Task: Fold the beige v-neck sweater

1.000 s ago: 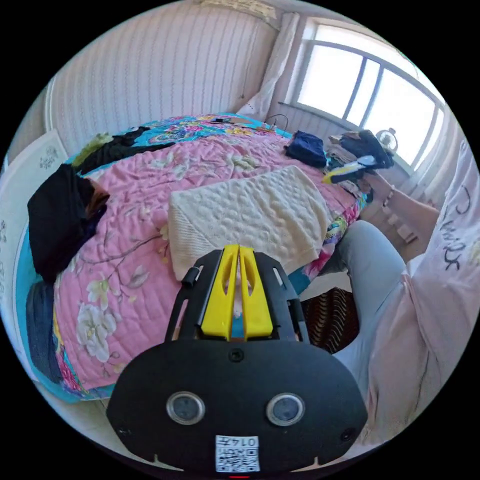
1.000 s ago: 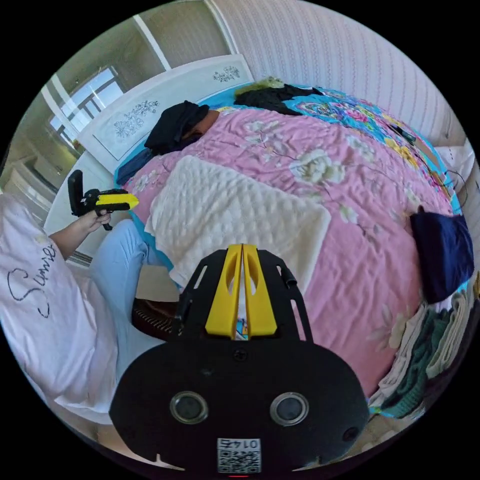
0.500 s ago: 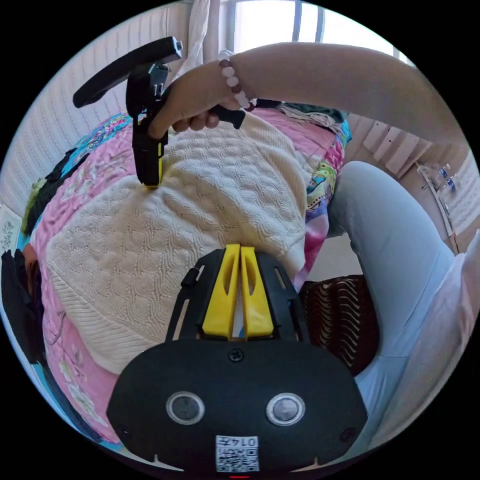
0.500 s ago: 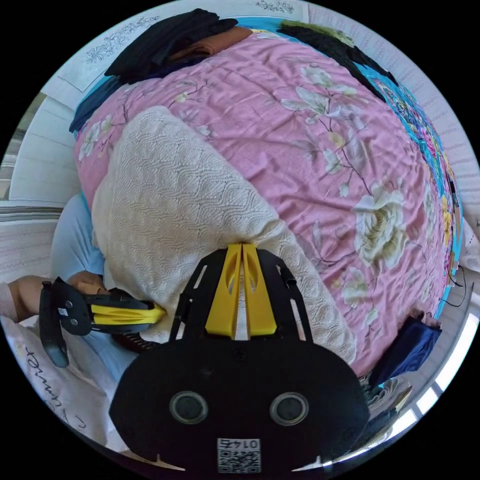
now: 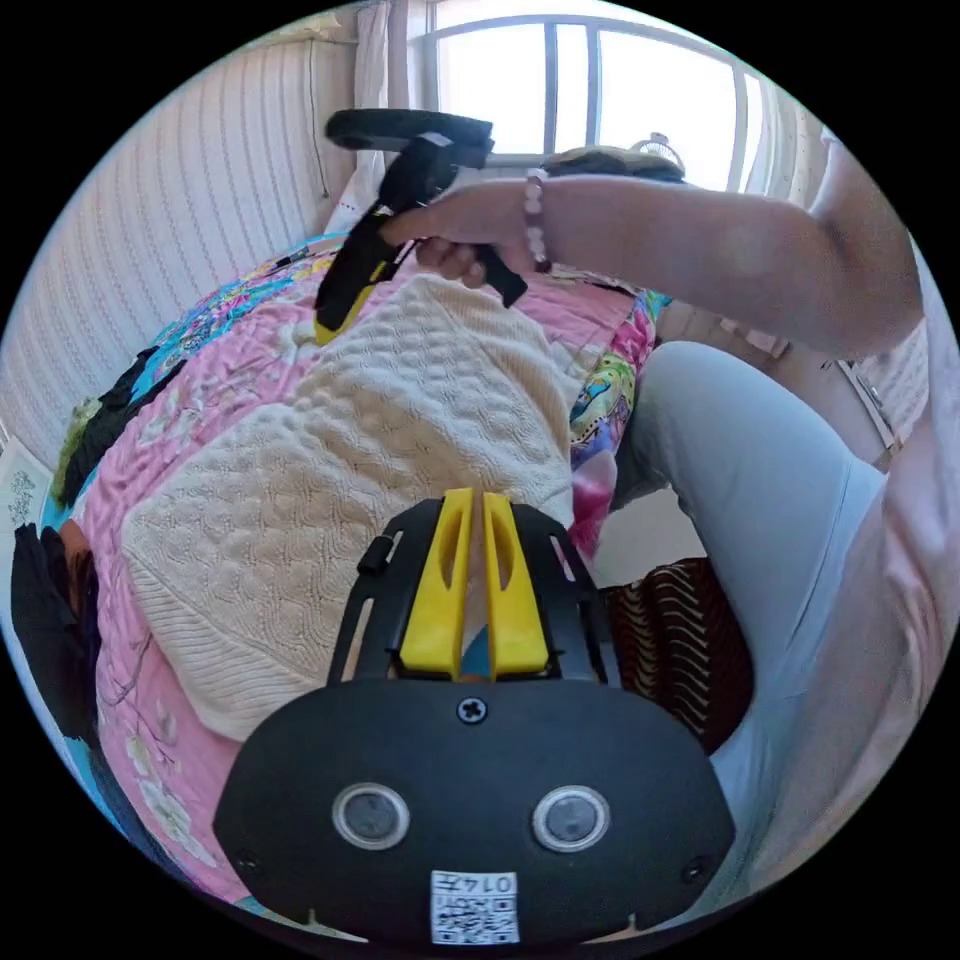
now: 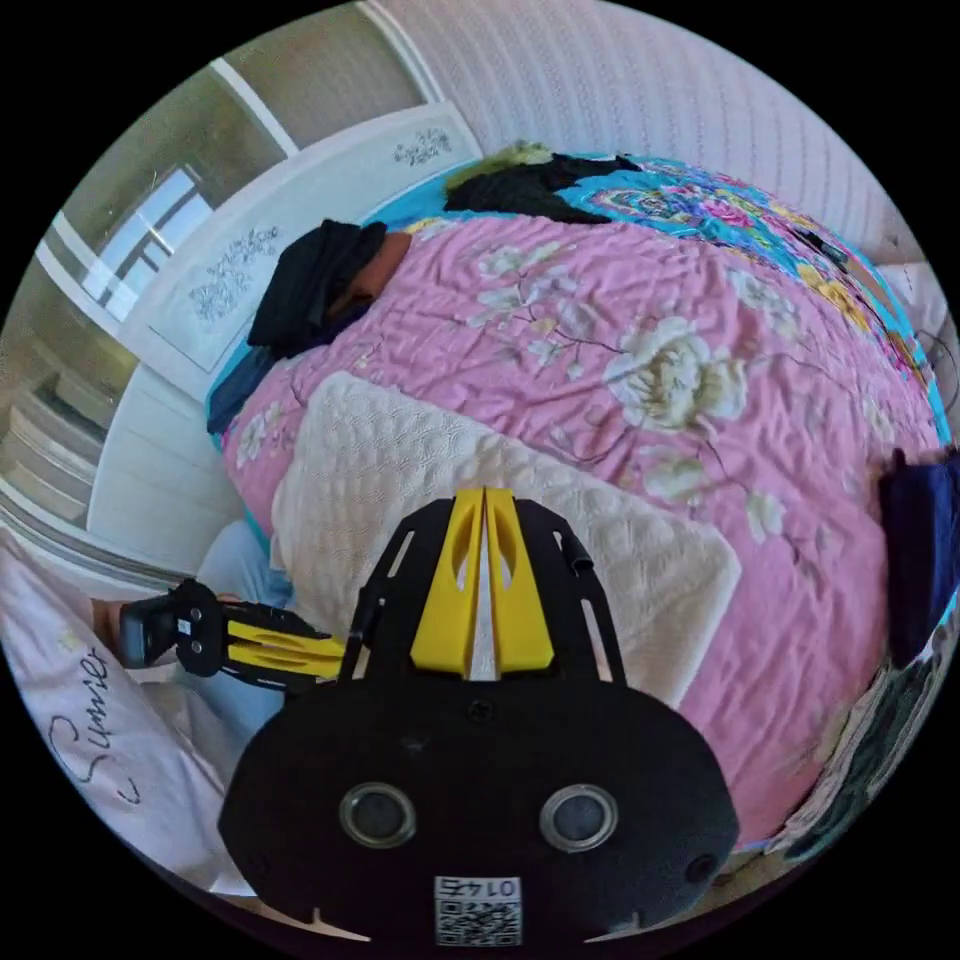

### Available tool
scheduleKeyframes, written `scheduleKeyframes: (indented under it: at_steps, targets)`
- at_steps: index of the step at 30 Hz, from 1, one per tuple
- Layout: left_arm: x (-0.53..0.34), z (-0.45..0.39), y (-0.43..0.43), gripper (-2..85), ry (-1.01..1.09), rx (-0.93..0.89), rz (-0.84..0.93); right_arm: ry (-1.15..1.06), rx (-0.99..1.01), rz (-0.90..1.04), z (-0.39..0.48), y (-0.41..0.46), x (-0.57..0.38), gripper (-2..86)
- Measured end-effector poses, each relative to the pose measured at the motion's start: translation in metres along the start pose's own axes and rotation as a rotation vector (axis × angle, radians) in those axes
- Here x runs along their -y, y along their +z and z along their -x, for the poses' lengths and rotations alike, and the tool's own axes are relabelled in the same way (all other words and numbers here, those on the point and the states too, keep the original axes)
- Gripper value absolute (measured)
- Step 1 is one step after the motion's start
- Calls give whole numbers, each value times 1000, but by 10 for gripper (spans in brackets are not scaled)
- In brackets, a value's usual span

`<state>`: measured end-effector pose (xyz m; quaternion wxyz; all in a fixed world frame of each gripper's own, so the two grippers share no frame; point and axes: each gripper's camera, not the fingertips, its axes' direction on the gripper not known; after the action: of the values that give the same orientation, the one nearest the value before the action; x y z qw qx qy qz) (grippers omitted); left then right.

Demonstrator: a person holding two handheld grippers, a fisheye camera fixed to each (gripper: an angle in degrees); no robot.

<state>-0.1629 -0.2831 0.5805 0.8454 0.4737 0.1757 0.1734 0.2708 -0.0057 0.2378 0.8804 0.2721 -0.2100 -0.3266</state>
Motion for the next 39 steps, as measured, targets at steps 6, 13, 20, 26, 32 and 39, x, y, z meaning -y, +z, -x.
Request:
scheduleKeyframes:
  at_steps: [6,13,20,26,32,39]
  targets:
    - [26,-36,15,118,76,-8,-93,467,91,-58,-90,-72,-133,72]
    - [53,-70,65,157,125,-96,7,484,177,140,-122,-47,-153,78]
    - [63,-83,91,149,151,-83,83,424,304,-12,-139,-91,-164,22]
    - [76,-79,90,37,87,38,83,303,455,-131,-143,-135,-167,15]
    - [75,-55,87,4,-36,-61,50,573,514,-356,-209,-146,-198,158]
    - [75,-30,67,-1,-124,-117,-33,653,674,-447,-235,-110,-175,170]
